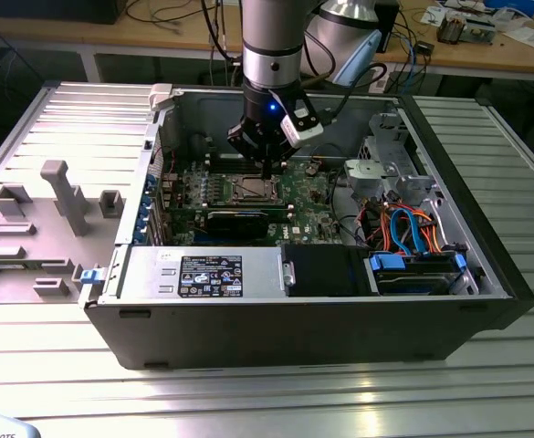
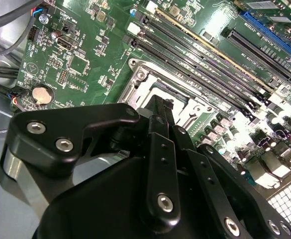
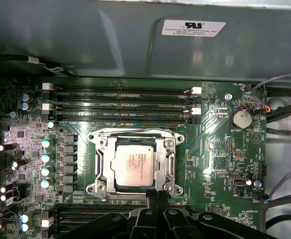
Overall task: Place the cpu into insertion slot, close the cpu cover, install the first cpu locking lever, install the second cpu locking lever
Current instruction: 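Install the second cpu locking lever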
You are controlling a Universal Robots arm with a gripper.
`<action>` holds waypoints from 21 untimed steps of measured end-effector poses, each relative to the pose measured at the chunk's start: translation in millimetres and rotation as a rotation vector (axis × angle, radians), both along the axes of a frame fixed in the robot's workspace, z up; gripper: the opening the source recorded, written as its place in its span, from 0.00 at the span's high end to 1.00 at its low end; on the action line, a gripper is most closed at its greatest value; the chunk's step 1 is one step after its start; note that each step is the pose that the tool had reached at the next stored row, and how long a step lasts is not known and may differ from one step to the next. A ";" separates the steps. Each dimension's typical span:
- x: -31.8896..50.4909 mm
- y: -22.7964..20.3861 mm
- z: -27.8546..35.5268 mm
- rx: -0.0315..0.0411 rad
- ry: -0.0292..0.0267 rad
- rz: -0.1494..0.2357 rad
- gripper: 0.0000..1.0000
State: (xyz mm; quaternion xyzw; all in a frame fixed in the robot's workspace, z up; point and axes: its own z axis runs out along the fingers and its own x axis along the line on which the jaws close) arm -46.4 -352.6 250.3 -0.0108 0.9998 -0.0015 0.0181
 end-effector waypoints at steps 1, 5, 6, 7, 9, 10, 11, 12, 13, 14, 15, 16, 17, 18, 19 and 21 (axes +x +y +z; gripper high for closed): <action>0.0 0.0 0.0 0.0000 0.0000 0.000 0.89; 0.0 -0.1 0.0 0.0000 0.0000 0.000 0.89; 0.0 -0.1 0.0 0.0000 0.0000 0.000 0.89; 0.0 -0.1 0.0 0.0000 0.0000 0.000 0.89; 0.0 -0.2 0.0 0.0000 -0.0001 0.000 0.89; 0.1 -0.2 0.0 -0.0001 0.0005 0.000 0.89; 0.3 -0.2 0.1 -0.0003 0.0021 0.000 0.89; 0.3 -0.2 0.2 -0.0003 0.0053 0.000 0.89; 0.5 -0.3 0.0 0.0002 0.0092 0.000 0.89; 0.5 -1.7 0.0 0.0019 0.0116 0.000 0.89; 0.5 -2.9 0.1 0.0017 0.0118 -0.002 0.89; 0.5 -6.0 0.1 0.0023 0.0122 -0.003 0.89; 0.5 -7.6 0.1 0.0029 0.0131 -0.004 0.89; 0.6 -9.0 0.1 0.0030 0.0192 -0.005 0.89; 0.6 -9.5 0.0 0.0032 0.0221 -0.005 0.89; 0.6 -10.1 0.0 0.0035 0.0281 -0.006 0.89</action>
